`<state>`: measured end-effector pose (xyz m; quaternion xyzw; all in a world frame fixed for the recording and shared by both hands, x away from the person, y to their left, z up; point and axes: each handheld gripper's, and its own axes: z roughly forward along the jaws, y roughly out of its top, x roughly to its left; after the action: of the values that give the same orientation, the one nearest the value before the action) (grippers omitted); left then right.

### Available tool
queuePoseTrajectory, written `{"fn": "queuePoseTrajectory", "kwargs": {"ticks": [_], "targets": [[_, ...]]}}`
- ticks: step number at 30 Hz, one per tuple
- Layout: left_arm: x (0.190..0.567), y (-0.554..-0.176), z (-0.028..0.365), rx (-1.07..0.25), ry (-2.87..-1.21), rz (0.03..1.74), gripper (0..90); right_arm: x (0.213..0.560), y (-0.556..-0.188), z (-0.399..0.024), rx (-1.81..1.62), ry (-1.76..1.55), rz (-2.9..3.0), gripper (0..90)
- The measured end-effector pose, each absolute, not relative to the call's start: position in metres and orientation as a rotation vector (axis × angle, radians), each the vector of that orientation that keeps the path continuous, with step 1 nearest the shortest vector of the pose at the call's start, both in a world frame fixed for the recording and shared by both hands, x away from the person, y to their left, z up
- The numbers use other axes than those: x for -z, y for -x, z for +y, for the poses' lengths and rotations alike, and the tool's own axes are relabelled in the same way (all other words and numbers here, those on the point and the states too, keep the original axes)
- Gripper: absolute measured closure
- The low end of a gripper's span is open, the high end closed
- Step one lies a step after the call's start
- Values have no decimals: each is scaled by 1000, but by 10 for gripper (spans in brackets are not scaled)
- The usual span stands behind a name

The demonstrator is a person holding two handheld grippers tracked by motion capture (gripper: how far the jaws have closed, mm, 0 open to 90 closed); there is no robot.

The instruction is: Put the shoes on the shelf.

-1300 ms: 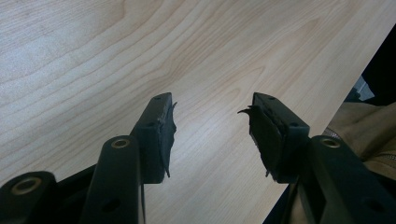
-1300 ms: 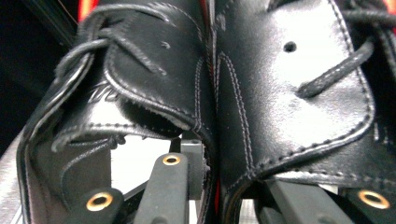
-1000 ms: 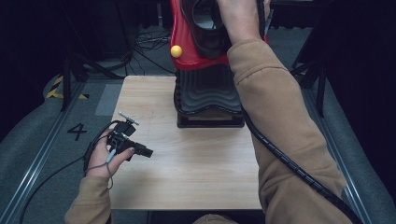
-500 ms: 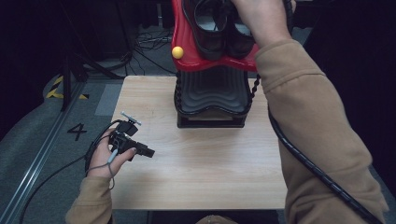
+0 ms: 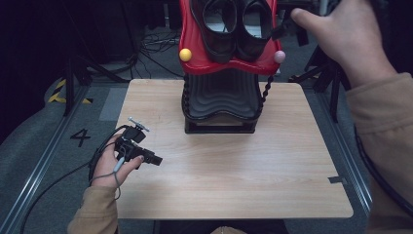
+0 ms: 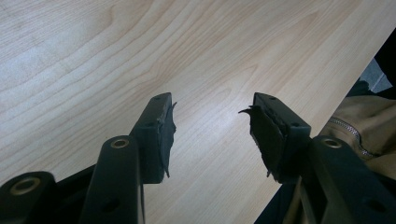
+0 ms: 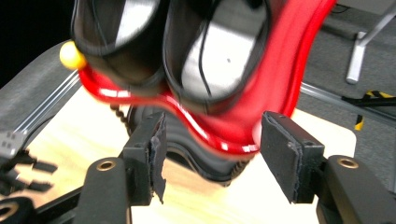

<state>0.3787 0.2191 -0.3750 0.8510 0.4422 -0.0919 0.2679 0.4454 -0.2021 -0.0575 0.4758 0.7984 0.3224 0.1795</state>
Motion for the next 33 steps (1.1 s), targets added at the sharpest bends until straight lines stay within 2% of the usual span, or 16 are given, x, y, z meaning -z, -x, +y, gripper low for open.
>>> {"fn": "queuePoseTrajectory", "kwargs": {"ticks": [11, 18, 33], "targets": [[370, -372, 220, 217, -2290, 1213, 495, 82, -418, -259, -891, -1281, 2326, 393], [368, -366, 223, 204, -2292, 1226, 496, 107, -412, -277, -885, -1242, 2376, 388], [373, -341, 228, 189, -2296, 1276, 495, 205, -404, -284, -801, -1116, 2557, 371]]}}
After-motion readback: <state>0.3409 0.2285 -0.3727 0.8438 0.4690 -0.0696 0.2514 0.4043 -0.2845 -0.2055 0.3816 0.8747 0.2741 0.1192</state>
